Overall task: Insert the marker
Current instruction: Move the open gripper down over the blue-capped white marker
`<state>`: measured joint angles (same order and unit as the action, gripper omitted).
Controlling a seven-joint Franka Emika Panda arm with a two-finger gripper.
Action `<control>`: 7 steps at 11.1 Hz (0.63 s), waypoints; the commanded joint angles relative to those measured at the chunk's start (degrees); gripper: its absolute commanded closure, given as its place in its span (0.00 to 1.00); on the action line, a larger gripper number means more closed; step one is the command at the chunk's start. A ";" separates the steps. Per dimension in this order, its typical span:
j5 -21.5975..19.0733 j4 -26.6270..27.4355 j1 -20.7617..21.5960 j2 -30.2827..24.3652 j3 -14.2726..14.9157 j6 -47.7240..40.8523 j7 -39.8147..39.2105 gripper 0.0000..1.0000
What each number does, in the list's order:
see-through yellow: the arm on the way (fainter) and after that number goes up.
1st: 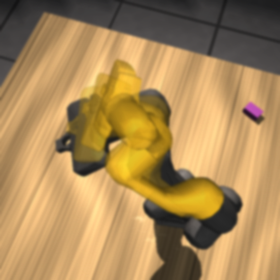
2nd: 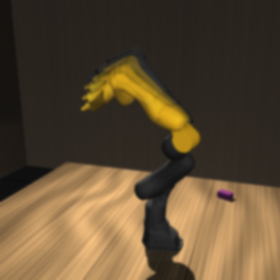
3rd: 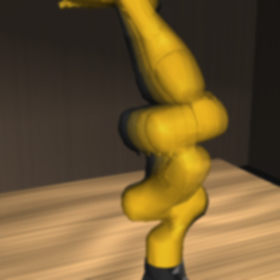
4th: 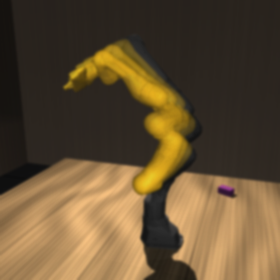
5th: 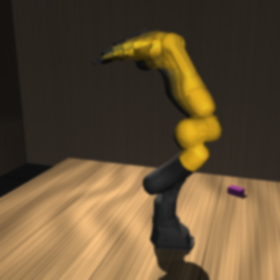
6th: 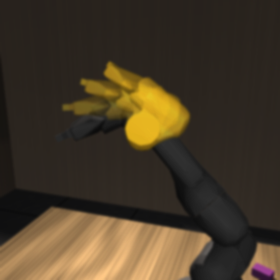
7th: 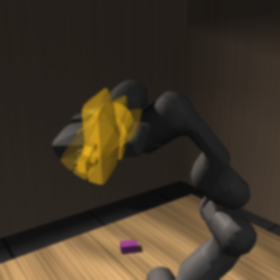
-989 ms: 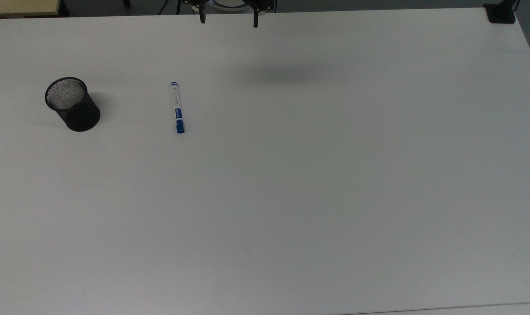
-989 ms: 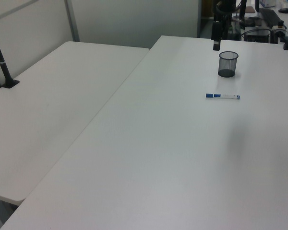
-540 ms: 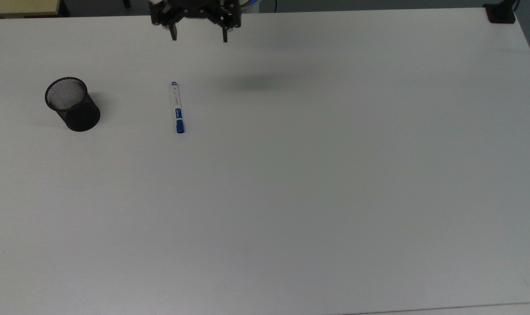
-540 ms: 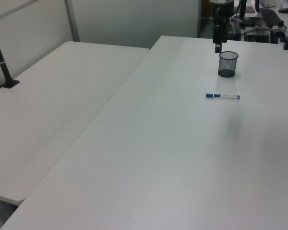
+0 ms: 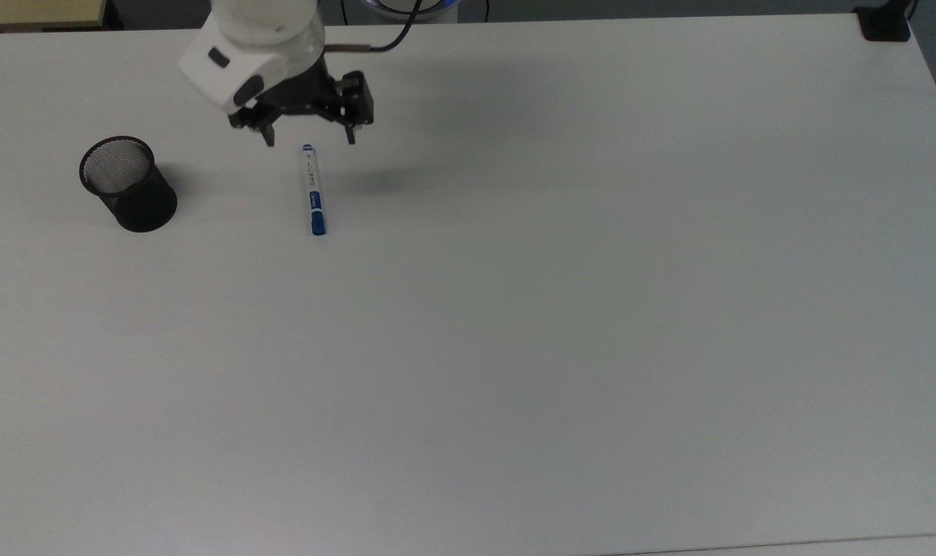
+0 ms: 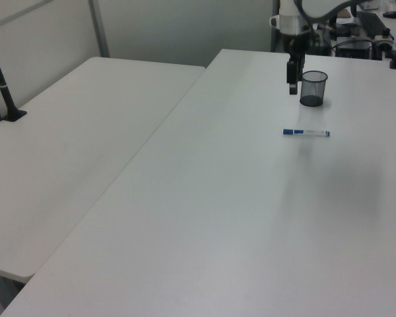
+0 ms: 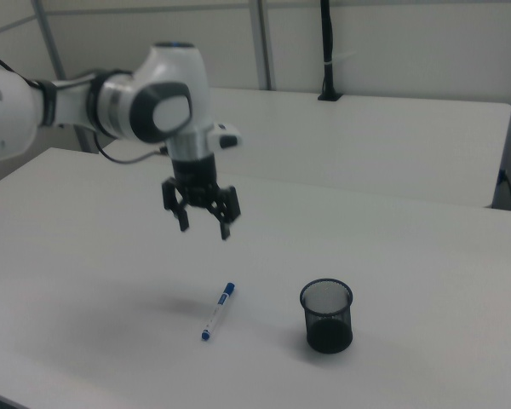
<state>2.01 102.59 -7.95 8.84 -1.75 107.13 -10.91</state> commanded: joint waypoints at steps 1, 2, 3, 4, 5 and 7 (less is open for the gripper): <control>0.27 4.11 -1.19 2.57 -0.01 6.07 -3.33 0.03; 0.80 4.11 -1.19 4.07 -0.01 6.16 -3.33 0.07; 1.85 4.90 -1.11 5.30 -0.01 7.38 -3.07 0.09; 2.64 6.90 -1.11 5.66 -0.01 10.79 -2.90 0.11; 3.00 8.93 -1.11 6.19 -0.01 14.22 -2.81 0.14; 4.49 9.04 -1.11 8.21 -0.01 15.83 -2.81 0.28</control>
<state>4.71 109.76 -9.34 16.37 -1.79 120.07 -13.11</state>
